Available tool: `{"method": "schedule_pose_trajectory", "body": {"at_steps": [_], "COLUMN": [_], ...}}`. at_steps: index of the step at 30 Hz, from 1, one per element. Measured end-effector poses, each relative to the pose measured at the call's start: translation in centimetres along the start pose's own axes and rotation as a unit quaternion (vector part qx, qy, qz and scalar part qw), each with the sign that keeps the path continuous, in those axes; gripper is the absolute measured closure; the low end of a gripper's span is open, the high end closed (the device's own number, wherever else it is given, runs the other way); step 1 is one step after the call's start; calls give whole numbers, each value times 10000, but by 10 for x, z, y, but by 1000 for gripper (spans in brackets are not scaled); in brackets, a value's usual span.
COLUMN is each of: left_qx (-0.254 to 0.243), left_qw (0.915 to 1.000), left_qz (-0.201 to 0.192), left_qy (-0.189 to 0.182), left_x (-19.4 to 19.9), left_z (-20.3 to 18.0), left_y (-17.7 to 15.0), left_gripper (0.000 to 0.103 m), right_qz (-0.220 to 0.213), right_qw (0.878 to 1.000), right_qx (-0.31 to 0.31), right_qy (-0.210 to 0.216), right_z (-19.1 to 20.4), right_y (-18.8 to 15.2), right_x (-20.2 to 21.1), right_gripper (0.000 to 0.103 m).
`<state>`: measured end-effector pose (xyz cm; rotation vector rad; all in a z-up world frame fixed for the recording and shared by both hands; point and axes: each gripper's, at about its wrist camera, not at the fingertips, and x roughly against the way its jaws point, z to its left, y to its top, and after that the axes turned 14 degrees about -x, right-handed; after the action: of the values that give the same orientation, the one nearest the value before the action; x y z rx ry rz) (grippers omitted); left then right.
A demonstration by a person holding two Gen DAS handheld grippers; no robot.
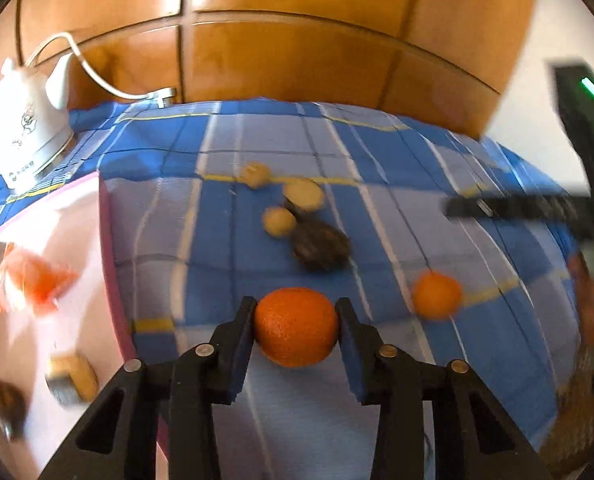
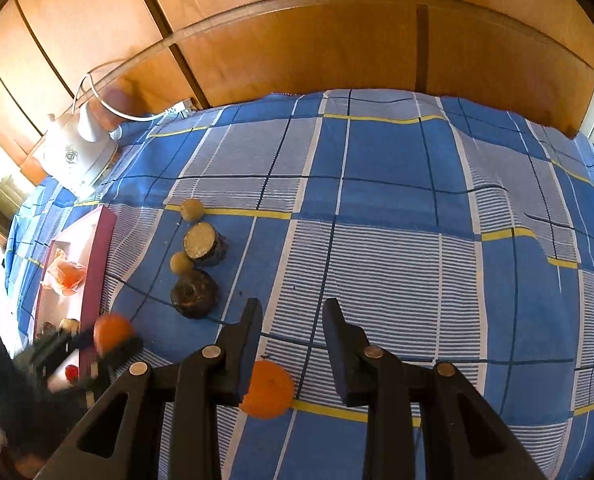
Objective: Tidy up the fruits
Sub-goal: 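Grasp the large orange with the left gripper while the right gripper moves toward the loose fruits, then grasp the dark brown round fruit beside the tray with the right gripper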
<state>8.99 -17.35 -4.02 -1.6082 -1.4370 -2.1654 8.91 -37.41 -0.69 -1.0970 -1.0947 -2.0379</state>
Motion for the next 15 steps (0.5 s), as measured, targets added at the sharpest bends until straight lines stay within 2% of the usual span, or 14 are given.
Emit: {"method": "schedule_pose_trajectory", "body": {"at_steps": [6, 11, 15], "left_qx": [-447, -354, -398], "left_qw": [9990, 9993, 9992], "left_qz": [-3, 69, 20], "left_qy": [-34, -84, -60], "left_x": [6, 1, 0], "left_z": [-33, -35, -36], "left_y": [-28, -49, -53], "left_gripper": [63, 63, 63], "right_qz": [134, 193, 317], "right_qw": [9998, 9997, 9986], "right_qx": [-110, -93, 8], "right_qy": [49, 130, 426], "right_z": [-3, 0, 8], "right_y": [-1, -5, -9], "right_x": [-4, -5, -7], "right_gripper": [72, 72, 72]}}
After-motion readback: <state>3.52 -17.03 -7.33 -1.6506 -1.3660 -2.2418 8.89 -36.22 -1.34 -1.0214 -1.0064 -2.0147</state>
